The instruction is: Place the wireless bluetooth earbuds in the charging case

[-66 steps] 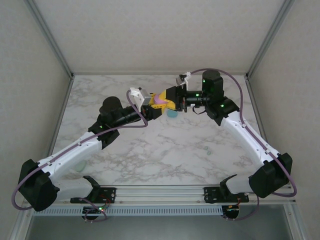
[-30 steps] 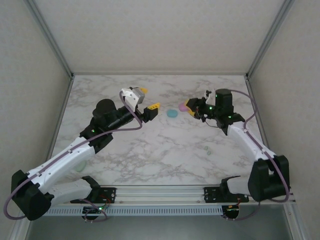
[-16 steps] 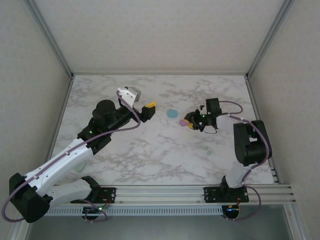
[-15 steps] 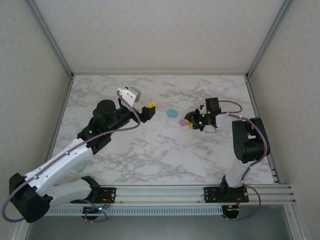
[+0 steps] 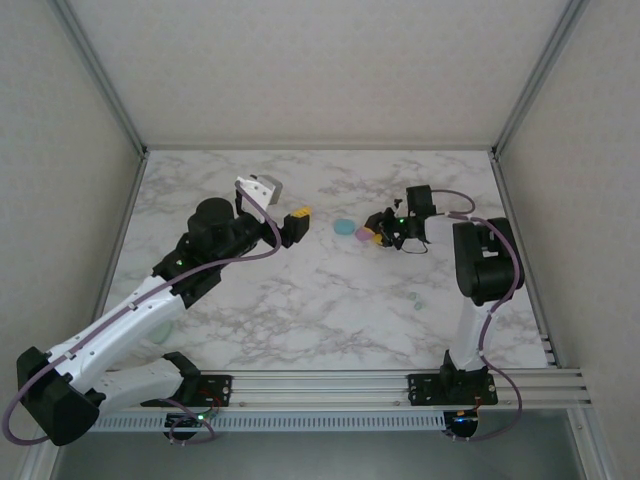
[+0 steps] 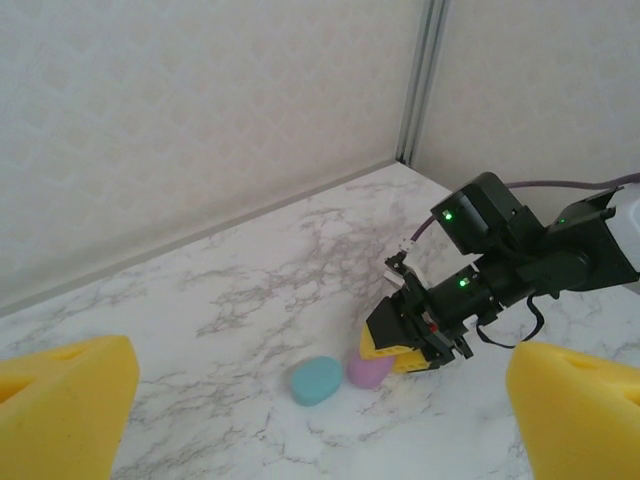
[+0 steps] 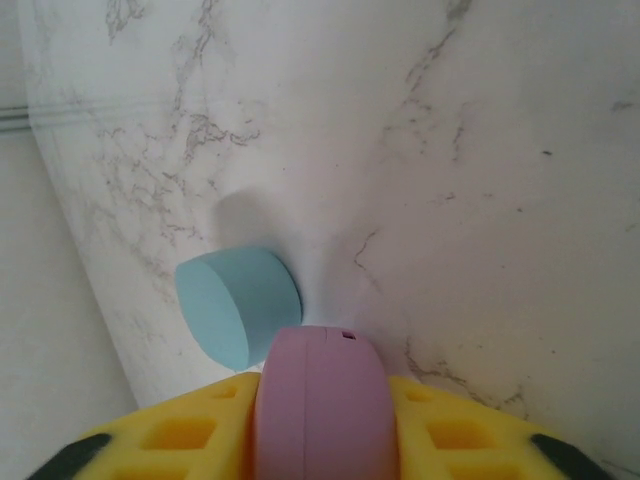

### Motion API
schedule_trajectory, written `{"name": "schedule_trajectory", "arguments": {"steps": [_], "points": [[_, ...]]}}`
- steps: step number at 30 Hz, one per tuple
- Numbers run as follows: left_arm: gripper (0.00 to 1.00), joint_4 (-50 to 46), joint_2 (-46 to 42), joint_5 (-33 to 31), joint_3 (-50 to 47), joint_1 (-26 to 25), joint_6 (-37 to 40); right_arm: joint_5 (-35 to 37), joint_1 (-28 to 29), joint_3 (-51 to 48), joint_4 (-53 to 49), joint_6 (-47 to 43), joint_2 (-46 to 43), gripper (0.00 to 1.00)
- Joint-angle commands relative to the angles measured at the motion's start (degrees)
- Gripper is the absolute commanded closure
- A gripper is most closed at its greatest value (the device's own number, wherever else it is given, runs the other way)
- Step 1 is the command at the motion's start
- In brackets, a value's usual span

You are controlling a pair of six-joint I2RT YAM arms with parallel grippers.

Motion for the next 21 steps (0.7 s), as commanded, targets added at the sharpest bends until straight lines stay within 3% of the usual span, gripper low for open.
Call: {"name": "schedule_trajectory", "arguments": {"steps": [1, 4, 14, 17, 21], "points": [[0.06, -0.9, -0.4, -1.0, 2.5, 0.1, -0.1, 2.5, -0.2, 1.0, -5.8, -3.9, 0.7, 0.59], [0.06, -0.8, 0.3, -0.6, 2.9, 0.1, -0.1, 4.8, -0.2, 1.3, -9.6, -6.4, -0.7, 0.51], [0.07, -4.0, 2.2, -2.4, 4.4, 0.7, -3.2, 15.7, -0.2, 6.5, -23.9, -14.3, -6.1, 0.38], [0.08, -9.8, 3.9, -7.1, 6.6, 2.0, -7.3, 18.1, -0.2, 6.8, -26.3, -15.3, -9.7, 0.33], [0.12, -27.5, 10.1, -16.0, 12.2, 6.7, -18.6, 18.1, -0.1, 5.7, -27.7, -15.5, -16.3, 0.31]]}}
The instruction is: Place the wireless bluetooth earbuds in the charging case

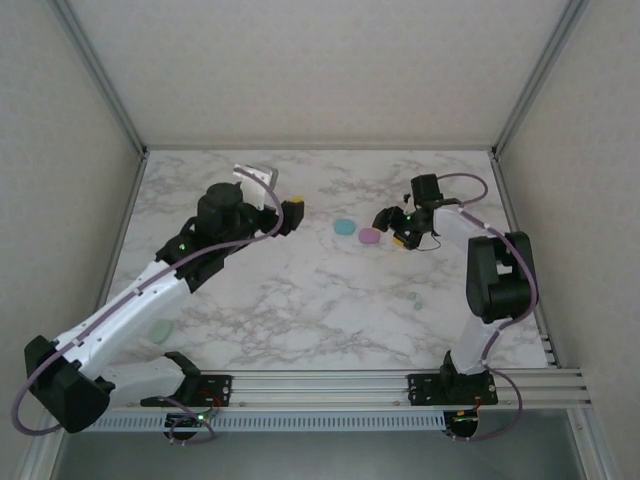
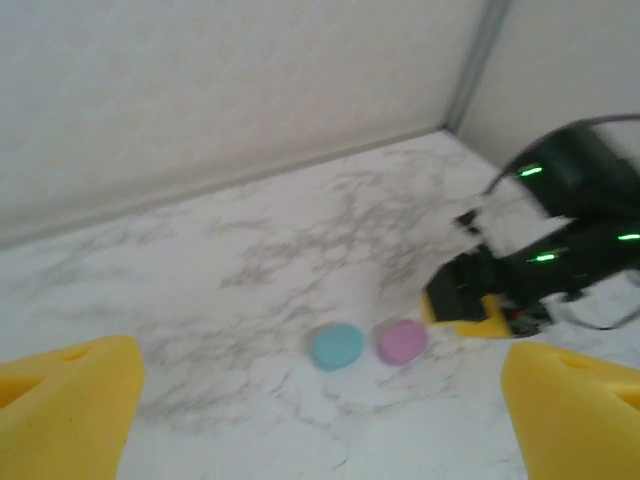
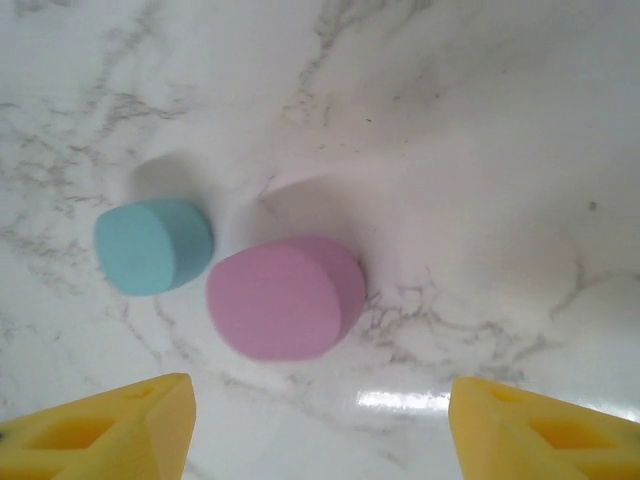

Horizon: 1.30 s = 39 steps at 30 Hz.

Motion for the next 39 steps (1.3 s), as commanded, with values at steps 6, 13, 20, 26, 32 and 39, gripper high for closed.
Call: {"name": "schedule_trajectory", "arguments": {"steps": [6, 13, 20, 26, 32, 39], "points": [[0.13, -32.3, 10.8, -15.2, 4.8, 11.7, -28.9, 1.5, 0.0, -0.4, -7.3, -2.5, -14.4, 0.30], [0.00, -39.0, 3.6, -24.1, -6.0, 16.6, -43.6, -1.1, 0.0, 0.8, -12.7, -4.2, -17.3, 0.29], [0.00, -44.4, -7.7, -27.4, -18.0, 24.4, -59.1, -2.8, 0.9, 0.4, -12.0, -2.3, -17.8, 0.29], [0.00, -49.1, -8.2, -27.6, -21.2, 27.5, -71.5, -3.2, 1.4, 1.4, -13.5, -2.8, -17.4, 0.29], [0.00, -45.1, -4.4, -22.7, -24.1, 34.1, -71.3, -3.3, 1.6, 1.5, -14.5, -3.4, -18.1, 0.29], [0.00, -42.2, -5.3, -20.4, -28.3, 40.3, -70.1, -3.2, 1.7, -0.1, -14.2, -2.5, -19.2, 0.28]]}}
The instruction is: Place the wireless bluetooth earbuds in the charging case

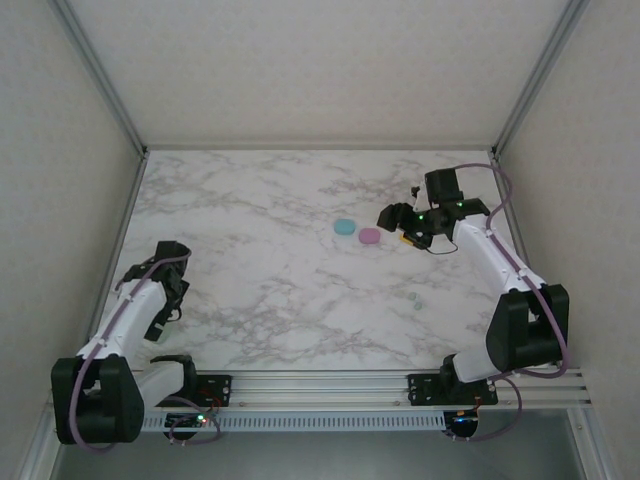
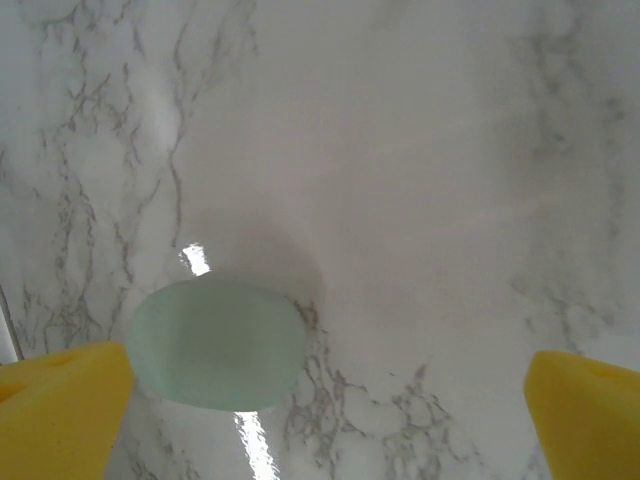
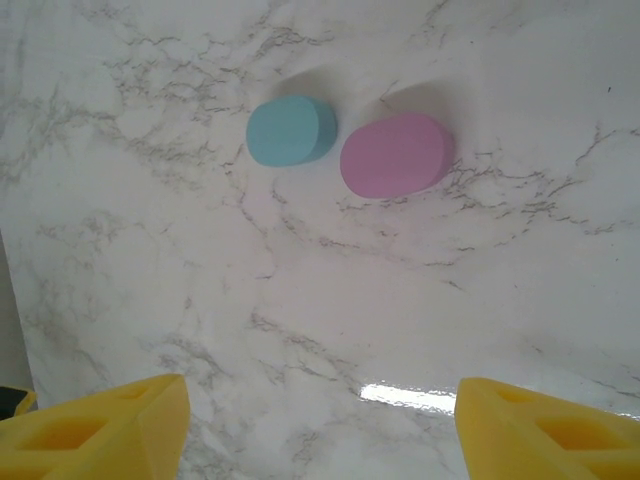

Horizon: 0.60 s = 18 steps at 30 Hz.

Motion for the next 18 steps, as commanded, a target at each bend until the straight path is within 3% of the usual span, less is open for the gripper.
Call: {"name": "schedule_trajectory", "arguments": {"steps": [1, 7, 18], "points": [[0.00, -0.4, -0.8, 0.6, -2.3, 3.0, -10.8, -1.0, 0.5, -0.1, -1.1, 0.4, -1.7, 0.28], [0.00, -1.3, -2.7, 0.3, -3.9, 5.0, -11.6, -1.3, 0.9, 0.2, -1.0, 0.5, -0.9, 0.28], [0.00, -0.2, 3.1, 1.5, -3.7, 6.9, -10.7, -1.2, 2.3, 0.6, -0.9, 0.7, 0.5, 0.28]]}}
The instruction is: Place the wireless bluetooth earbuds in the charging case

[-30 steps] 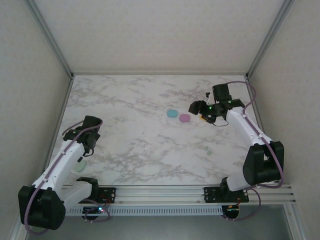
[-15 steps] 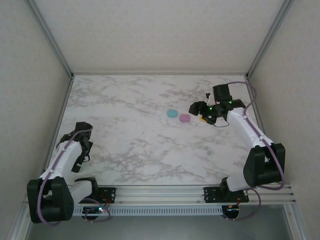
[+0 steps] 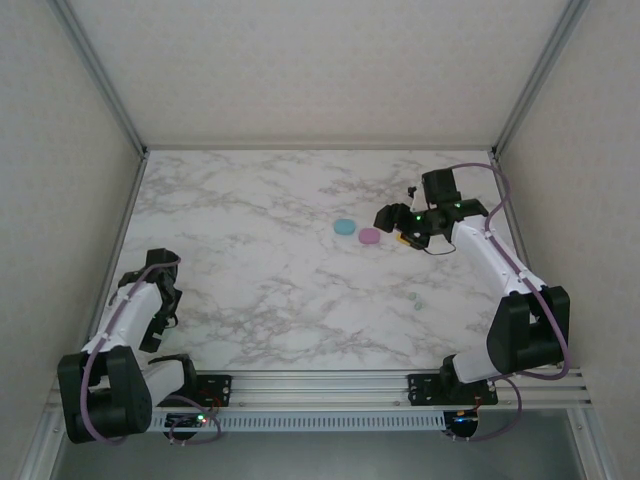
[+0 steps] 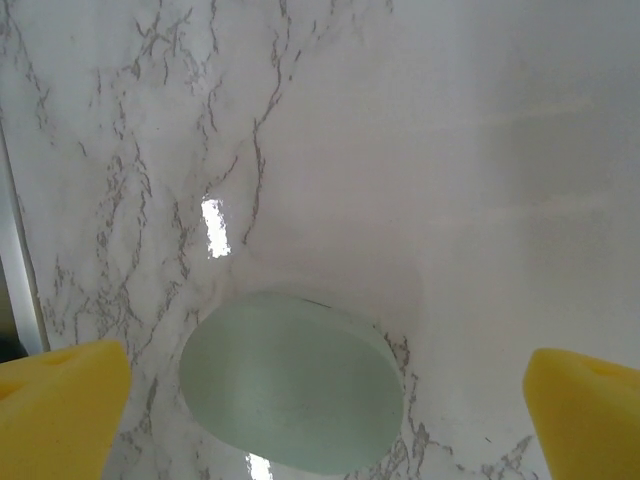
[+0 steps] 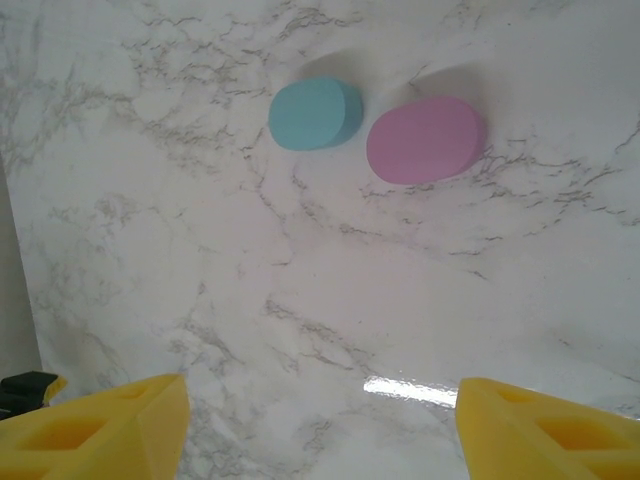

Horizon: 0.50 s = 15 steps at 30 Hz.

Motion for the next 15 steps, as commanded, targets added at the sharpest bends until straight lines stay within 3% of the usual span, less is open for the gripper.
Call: {"name": "schedule_trajectory", "arguments": {"steps": [1, 11, 15], "points": [[0.00, -2.1, 1.2, -1.2, -0.4, 0.5, -10.1, -0.4, 0.7, 0.6, -1.0, 0.5, 0.9, 0.28], [0.00, 1.2, 5.8, -0.3, -0.4, 0.7, -8.8, -0.5, 1.4, 0.7, -1.2, 0.6, 1.8, 0.28], [0.05, 3.4, 8.3, 1.6, -0.6, 0.8, -8.3, -0.6, 1.9, 0.9, -1.3, 0.7, 2.4, 0.28]]}}
